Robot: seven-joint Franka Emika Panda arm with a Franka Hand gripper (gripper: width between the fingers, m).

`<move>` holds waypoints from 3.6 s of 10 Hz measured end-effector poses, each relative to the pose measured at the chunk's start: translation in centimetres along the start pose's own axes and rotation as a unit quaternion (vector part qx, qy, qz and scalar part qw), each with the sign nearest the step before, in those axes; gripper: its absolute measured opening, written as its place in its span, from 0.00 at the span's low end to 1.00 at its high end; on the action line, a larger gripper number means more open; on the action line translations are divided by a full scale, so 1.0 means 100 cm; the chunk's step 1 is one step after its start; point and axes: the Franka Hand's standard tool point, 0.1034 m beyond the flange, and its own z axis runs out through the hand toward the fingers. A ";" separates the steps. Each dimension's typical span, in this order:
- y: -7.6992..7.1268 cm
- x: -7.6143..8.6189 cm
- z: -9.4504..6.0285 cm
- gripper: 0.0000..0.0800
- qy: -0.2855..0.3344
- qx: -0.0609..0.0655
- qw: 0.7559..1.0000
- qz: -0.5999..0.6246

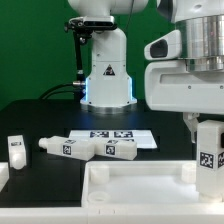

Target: Assemble desk

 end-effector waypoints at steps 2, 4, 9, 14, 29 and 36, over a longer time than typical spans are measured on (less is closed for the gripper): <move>0.002 0.003 0.000 0.36 -0.012 0.022 0.985 0.170; 0.002 0.002 0.000 0.36 -0.016 0.022 0.977 0.213; 0.002 0.003 -0.003 0.59 -0.018 0.006 0.997 -0.072; 0.003 0.003 -0.004 0.81 -0.013 -0.001 0.964 -0.266; 0.000 0.008 -0.008 0.36 0.007 -0.012 0.976 0.218; -0.004 0.000 -0.009 0.76 0.002 -0.020 1.000 0.019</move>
Offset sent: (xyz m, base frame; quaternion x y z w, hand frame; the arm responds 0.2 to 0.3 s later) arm 0.0000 0.0000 0.0000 0.0000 0.0000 0.1938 0.9810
